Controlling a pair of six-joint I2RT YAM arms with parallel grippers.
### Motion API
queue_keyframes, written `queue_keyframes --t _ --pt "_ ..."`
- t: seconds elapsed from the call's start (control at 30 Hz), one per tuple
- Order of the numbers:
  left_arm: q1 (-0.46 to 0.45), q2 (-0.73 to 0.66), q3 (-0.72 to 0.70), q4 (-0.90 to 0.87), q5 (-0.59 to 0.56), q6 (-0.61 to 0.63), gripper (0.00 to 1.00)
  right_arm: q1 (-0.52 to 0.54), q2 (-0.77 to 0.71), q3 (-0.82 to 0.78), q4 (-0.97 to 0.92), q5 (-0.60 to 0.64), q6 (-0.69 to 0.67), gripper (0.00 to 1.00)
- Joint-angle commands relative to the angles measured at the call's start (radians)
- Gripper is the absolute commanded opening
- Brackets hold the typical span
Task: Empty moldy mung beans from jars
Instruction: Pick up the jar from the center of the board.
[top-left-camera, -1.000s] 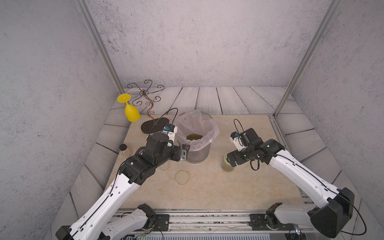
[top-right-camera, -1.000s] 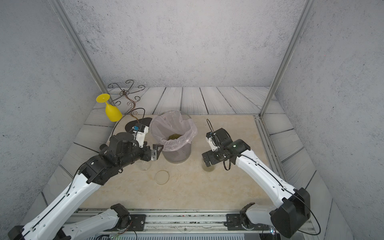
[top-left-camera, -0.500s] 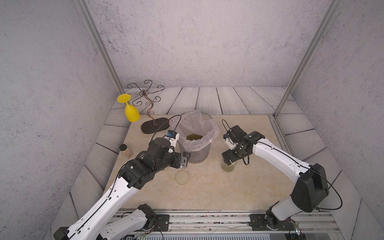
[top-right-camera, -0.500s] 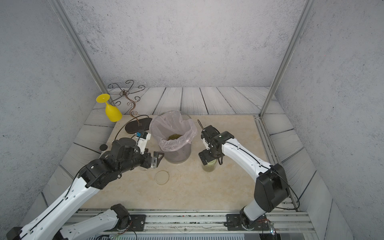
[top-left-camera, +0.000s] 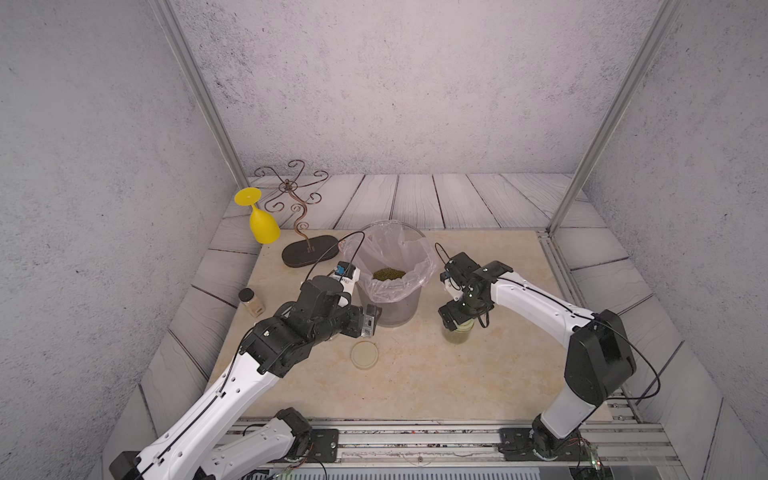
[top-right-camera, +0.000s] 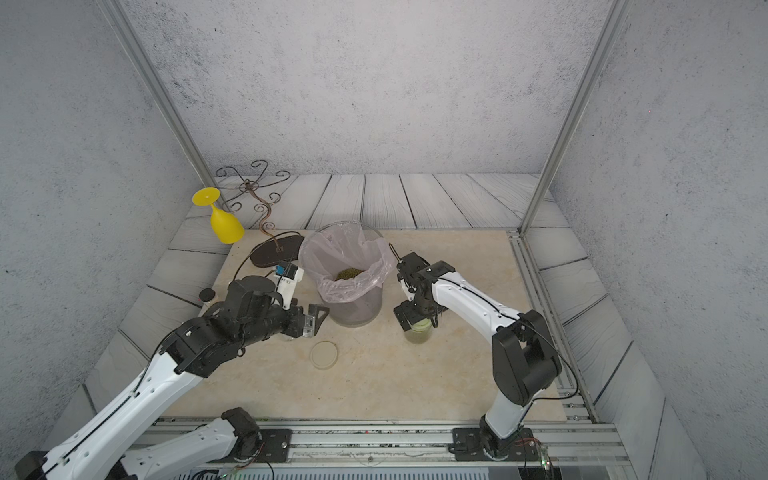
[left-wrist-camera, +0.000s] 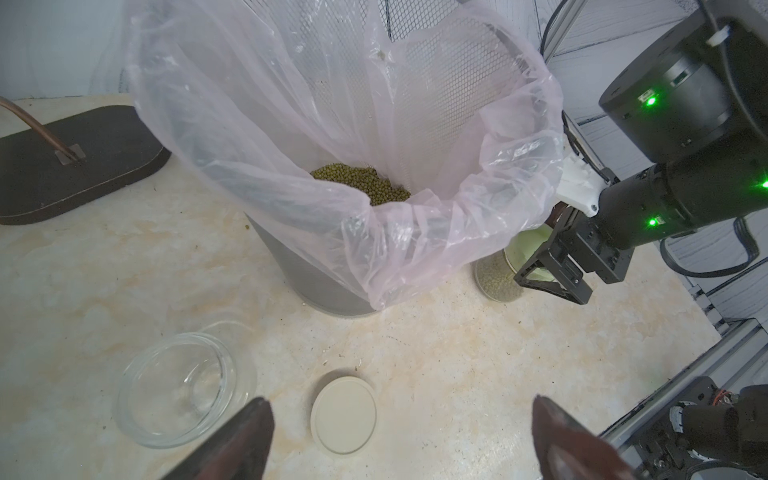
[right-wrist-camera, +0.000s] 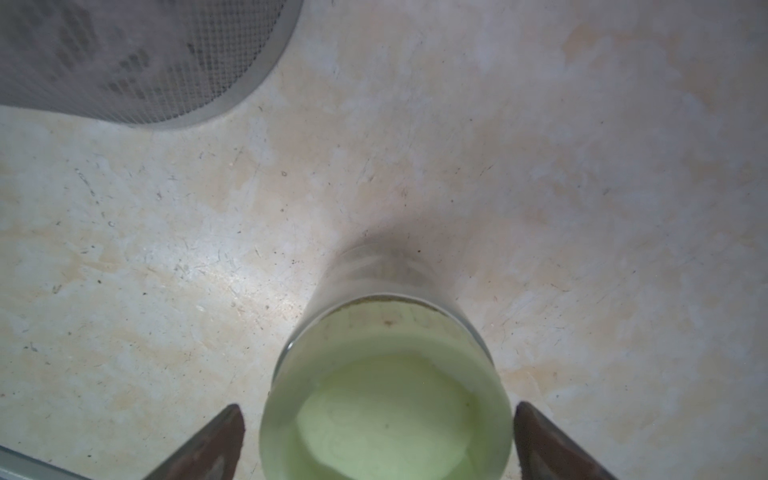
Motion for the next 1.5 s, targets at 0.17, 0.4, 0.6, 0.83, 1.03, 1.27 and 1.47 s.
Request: queue_keyframes --t 0.17,0.4,0.6,0.83,1.03,1.27,1.47 --pt "-0.004 -0.001 -0.016 0.000 0.008 0.014 0.98 -0.007 0.009 0.003 -0.015 -0.024 -0.005 0.81" --pt "-0.004 -0.004 -0.031 0.004 0.031 0.011 0.98 -0.010 -0.021 -0.023 -0.025 -0.034 0.001 0.73" --pt "-0.043 -0.079 -0.111 0.045 0.062 0.047 0.98 -0.009 -0.098 -0.063 -0.017 -0.108 0.014 0.69" --pt "-0.280 -0.087 -0.170 0.118 -0.087 0.044 0.98 -0.007 -0.157 -0.083 -0.037 -0.168 0.026 0.67" --pt "-0.525 0.021 -0.328 0.454 -0.226 0.068 0.98 -0.007 -0.193 -0.101 -0.061 -0.178 0.024 0.67" --pt "-0.562 0.172 -0.458 0.808 -0.289 0.155 0.98 -0.007 -0.235 -0.097 -0.085 -0.217 0.032 0.66" --pt "-0.561 0.189 -0.495 0.884 -0.291 0.191 0.98 -0.007 -0.287 -0.097 -0.079 -0.282 0.052 0.66"
